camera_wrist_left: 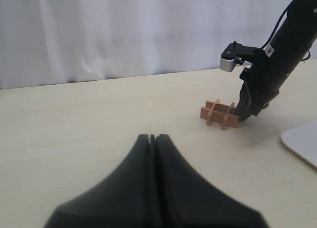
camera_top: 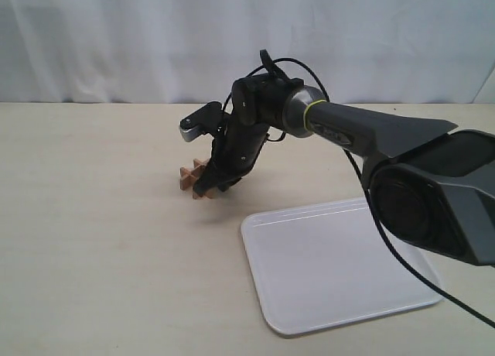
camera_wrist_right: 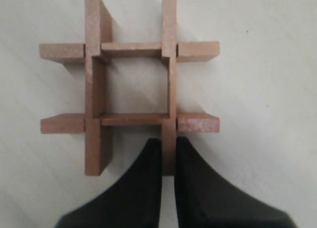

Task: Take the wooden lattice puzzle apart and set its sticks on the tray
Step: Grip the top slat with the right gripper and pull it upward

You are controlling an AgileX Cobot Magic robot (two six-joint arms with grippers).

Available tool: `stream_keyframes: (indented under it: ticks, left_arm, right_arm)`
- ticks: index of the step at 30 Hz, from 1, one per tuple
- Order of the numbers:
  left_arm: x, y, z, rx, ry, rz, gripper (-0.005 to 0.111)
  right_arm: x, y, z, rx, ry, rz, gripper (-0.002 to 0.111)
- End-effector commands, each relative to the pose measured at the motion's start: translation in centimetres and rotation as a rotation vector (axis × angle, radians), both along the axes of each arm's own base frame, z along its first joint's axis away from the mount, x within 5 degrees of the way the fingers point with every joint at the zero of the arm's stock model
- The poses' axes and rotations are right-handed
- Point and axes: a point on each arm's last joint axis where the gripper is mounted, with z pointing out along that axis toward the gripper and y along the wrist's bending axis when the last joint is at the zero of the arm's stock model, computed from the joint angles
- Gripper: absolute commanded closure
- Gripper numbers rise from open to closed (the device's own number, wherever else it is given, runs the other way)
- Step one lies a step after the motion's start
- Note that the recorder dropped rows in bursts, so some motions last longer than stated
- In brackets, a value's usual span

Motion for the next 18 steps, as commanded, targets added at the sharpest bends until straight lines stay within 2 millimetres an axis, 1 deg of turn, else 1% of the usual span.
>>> stream_keyframes:
  ticks: [1,8,18]
  left_arm:
    - [0.0,0.0,0.0,-0.005,-0.008,-0.002,0.107]
    - [0.0,0.0,0.0,-0.005,-0.008,-0.002,0.107]
    - [0.0,0.0,0.0,-0.005,-0.008,-0.002,0.107]
  right_arm:
    - [-0.3,-0.1,0.8,-0.006,0.026,-0.002,0.104]
    - [-1.4,-0.6,0.6,-0.077,0.140,0.045,0.104]
    - [-2.2,-0.9,1.2,-0.099,0.214,0.050,0.104]
